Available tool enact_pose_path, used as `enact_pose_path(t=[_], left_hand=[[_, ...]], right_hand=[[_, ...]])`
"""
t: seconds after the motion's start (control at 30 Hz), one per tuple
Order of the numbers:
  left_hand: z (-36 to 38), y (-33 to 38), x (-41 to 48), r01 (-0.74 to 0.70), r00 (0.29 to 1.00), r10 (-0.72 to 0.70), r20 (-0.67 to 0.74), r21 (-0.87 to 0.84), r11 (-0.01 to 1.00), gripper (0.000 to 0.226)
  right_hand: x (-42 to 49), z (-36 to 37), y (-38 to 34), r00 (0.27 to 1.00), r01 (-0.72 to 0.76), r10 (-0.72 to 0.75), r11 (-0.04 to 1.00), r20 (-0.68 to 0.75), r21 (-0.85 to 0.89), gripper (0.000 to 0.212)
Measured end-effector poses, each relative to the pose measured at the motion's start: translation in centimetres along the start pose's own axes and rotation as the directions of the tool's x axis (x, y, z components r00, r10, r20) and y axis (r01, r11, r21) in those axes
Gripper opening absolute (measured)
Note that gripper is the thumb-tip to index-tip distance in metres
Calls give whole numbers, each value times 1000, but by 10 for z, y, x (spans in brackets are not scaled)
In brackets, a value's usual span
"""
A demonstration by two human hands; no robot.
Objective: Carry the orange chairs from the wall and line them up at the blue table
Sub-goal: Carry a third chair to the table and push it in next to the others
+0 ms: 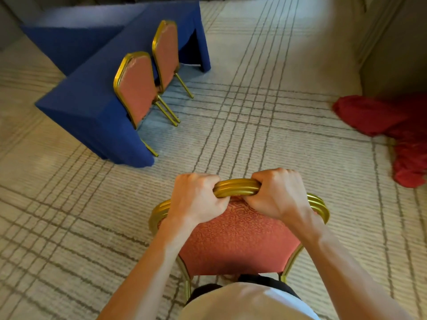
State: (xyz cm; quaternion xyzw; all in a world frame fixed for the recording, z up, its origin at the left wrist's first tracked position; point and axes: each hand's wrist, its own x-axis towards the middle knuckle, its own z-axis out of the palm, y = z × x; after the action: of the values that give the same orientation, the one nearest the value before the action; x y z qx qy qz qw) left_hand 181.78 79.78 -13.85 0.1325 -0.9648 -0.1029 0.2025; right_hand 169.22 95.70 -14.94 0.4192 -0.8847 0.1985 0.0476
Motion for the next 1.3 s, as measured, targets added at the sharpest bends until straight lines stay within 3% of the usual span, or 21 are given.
enact_pose_path(t=[0.37,0.7,0.97,1.3], left_hand=[[45,-46,117,34,999,-35,-12,-39,999,37],[104,-135,266,11,1000,-12,-3,-75,997,41],[113,-175,380,-57,998,60,32,-89,994,49],[155,-217,510,-73,997,75,9,-106,992,45]], right_hand=[[136,16,49,988,90,-82,994,133,-53,49],[304,42,79,945,93,-35,982,325,-165,38],[406,48,103,961,3,46,984,271,-178,48],[539,74,165,973,24,9,990,232,-140,43]])
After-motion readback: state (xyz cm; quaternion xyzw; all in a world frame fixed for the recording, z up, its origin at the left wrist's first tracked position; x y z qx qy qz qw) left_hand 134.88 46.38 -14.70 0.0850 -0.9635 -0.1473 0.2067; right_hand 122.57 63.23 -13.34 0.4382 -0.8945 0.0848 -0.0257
